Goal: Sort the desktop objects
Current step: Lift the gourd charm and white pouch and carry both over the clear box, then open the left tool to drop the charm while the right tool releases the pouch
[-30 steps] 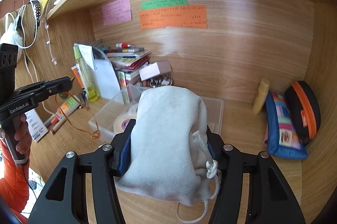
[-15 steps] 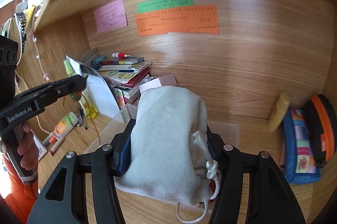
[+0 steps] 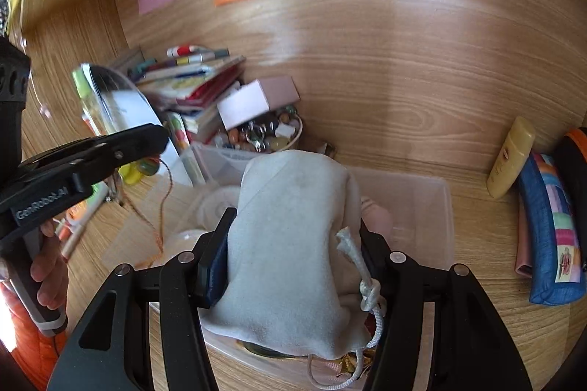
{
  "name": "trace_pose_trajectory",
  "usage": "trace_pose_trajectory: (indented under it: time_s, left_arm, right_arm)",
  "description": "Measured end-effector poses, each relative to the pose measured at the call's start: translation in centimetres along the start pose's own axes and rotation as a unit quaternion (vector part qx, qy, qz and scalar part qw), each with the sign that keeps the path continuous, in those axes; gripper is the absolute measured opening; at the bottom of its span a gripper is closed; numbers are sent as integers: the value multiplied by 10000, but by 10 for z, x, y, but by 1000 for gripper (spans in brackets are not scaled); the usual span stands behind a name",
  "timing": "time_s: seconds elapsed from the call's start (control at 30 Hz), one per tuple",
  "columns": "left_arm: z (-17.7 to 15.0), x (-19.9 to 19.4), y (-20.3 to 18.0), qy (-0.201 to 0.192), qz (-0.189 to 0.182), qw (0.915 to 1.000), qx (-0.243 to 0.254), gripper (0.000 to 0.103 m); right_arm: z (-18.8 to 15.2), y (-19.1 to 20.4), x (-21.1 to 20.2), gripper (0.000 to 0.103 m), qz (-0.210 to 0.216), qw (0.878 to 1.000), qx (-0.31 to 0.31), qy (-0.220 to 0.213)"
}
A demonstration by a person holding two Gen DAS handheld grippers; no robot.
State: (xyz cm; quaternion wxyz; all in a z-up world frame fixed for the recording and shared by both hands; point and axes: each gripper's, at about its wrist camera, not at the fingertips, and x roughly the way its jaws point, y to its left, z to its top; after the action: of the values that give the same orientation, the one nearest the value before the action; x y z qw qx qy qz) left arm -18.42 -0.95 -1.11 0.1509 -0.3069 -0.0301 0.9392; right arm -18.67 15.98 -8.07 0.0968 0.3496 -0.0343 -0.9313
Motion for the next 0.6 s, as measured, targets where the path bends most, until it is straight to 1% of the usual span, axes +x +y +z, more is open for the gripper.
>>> trace_pose_trajectory:
  time_s: [0.3,0.5,0.6]
  left_arm:
    - [-22,31,2,488,174,9986,82,16]
    - [-32,38,-5,645,244,9974,215,16]
    - [-34,39,-8,663,289,9969,304,16]
  right_arm:
    - [-7,5,13,55,-108,9998,-96,114]
    - [-9,7,19,59,-238,9994,-169,176]
    - [-10,8,21,61,-315,9991,-230,187]
